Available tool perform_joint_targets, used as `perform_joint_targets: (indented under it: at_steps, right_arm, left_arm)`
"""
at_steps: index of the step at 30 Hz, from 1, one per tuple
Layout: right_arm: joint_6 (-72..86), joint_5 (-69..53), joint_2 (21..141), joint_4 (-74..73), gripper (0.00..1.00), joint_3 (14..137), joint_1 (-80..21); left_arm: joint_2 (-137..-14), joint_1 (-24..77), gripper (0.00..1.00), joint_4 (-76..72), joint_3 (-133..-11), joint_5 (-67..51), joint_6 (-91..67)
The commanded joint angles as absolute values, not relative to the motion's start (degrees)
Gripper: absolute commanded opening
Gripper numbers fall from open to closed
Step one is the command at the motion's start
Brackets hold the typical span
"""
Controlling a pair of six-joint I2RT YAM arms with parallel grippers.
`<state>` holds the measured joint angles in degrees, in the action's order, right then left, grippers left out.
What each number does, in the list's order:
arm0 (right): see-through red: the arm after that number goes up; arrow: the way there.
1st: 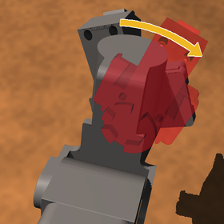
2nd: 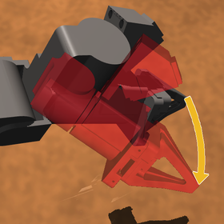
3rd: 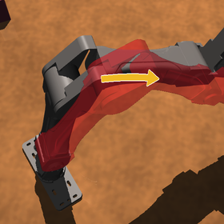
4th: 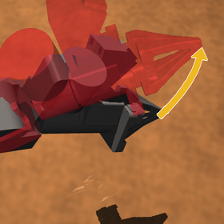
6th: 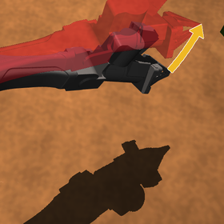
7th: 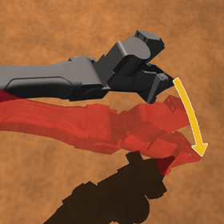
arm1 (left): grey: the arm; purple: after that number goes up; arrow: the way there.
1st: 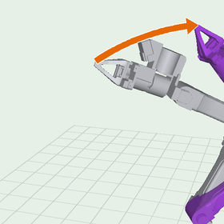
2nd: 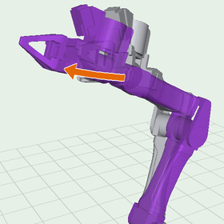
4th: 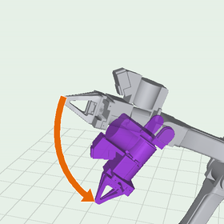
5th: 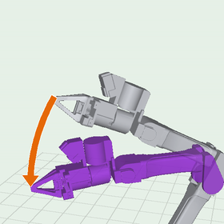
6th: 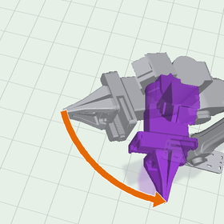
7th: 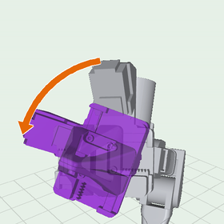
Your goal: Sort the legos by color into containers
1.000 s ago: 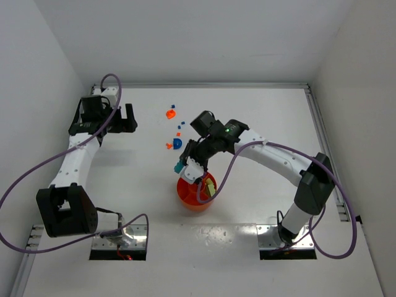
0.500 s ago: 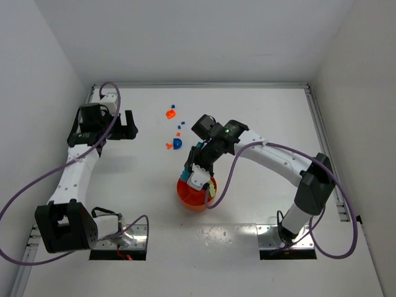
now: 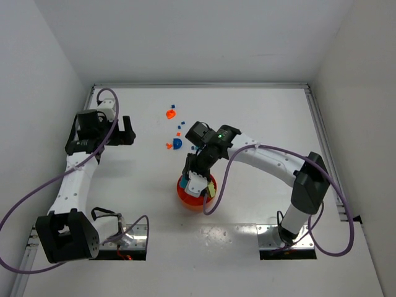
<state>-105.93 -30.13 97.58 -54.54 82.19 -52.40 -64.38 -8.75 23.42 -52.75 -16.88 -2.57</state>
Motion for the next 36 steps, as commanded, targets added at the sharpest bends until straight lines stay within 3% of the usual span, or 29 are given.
perform_joint_targets:
  at_steps: [1,3,7,8,12,18,22,25,29,36]
  right_arm:
    - [-107.6,-30.6,98.3,-55.7,0.2,84.2,-52.9]
    - [-107.6,-30.6,98.8,-56.3,0.23,84.7,-52.9]
    - [-107.6,-30.6,99.4,-56.3,0.4,85.3,-52.9]
    - [-107.6,-30.6,99.4,-55.5,0.49,84.6,-52.9]
    - [-107.6,-31.3,98.6,-50.5,0.67,81.7,-52.9]
    - [-97.6,-34.2,97.6,-41.1,0.67,82.3,-51.9]
    - [-63.7,-31.5,94.8,-21.8,0.61,81.8,-50.8]
    - [-40.2,-23.0,92.2,-13.0,0.57,80.5,-47.6]
    - [-23.3,-9.2,89.6,-11.9,0.56,78.7,-42.3]
    - [-6.1,-3.2,88.1,-19.0,0.59,75.8,-31.7]
  left_arm:
    - [-63.5,-10.1,0.99,21.7,-52.6,-18.4,-1.8]
    - [-64.1,-10.1,0.99,21.7,-53.1,-18.4,-1.8]
    - [-65.2,-10.1,0.99,21.7,-53.1,-19.9,-1.8]
    - [-65.2,-10.1,0.99,21.7,-53.1,-20.0,-1.8]
    - [-65.2,-10.1,0.99,21.1,-53.1,-20.6,-1.8]
    - [-65.2,-10.1,0.99,19.0,-53.1,-25.2,-0.3]
    - [-67.5,-7.8,0.99,19.0,-55.7,-35.4,4.1]
    - [-73.4,-3.3,0.99,19.0,-60.3,-38.8,4.1]
    - [-82.0,2.5,0.97,17.9,-66.6,-37.5,2.1]
    - [-100.6,14.8,0.92,22.5,-84.4,-29.4,1.0]
